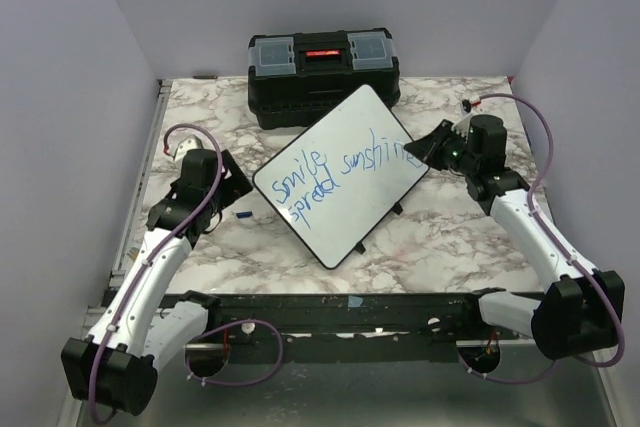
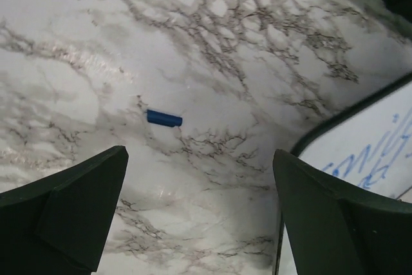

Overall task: Write a sentence on the whiteboard
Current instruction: Move the whiteboard to the center of the board.

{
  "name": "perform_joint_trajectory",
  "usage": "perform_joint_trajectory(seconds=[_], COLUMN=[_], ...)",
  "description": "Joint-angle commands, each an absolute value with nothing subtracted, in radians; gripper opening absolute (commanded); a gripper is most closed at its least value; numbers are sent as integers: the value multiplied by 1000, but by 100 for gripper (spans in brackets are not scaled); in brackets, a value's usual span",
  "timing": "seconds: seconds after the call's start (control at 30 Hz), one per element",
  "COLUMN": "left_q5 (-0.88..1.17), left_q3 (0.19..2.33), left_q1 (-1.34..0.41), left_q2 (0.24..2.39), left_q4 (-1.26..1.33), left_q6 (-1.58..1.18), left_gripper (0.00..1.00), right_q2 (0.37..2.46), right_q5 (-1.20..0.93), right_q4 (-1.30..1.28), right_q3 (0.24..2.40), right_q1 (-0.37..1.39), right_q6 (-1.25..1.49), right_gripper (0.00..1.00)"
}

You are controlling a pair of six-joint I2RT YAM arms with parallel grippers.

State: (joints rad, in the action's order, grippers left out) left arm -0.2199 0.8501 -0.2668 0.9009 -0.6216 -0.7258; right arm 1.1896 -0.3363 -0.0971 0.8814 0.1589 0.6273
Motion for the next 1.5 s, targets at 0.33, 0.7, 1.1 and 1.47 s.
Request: perform_joint_trajectory(seconds=[0.33, 0.7, 1.1, 1.47], left_q5=[-124, -188, -193, -158], left_q3=[783, 741, 791, 879], left_q1=[-95, -95, -95, -102], left_q2=[1122, 1201, 1308, 1516], left_q4=[-688, -687, -702, -726], left_q6=[-1148, -1400, -1509, -1510], left_gripper=[77, 73, 68, 62], right_q2=[1203, 1208, 1221, 1231], right_q5=[-296, -306, -315, -314], right_q4=[-52, -35, -11, 34], right_q3=[895, 864, 826, 794], right_q1=[225, 224, 225, 225], right_q6=[629, 621, 625, 623], right_gripper=[1, 1, 0, 1])
